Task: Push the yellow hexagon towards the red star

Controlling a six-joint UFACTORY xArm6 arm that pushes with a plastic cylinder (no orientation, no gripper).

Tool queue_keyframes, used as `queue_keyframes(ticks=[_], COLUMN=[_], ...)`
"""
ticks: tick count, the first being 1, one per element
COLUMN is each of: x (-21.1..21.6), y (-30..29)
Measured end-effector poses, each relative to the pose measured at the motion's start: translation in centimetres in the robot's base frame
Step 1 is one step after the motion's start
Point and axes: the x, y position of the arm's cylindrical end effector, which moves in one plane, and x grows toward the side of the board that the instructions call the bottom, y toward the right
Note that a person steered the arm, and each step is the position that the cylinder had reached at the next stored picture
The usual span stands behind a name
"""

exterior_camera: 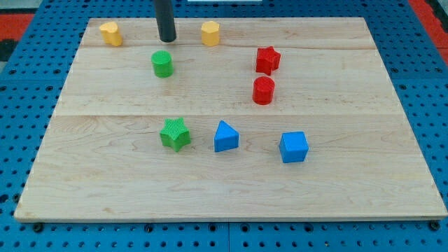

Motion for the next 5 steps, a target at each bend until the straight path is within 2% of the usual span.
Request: queue_keyframes(ticks=[3, 5], x=[-1.0, -1.0], y=[7.9, 9.0])
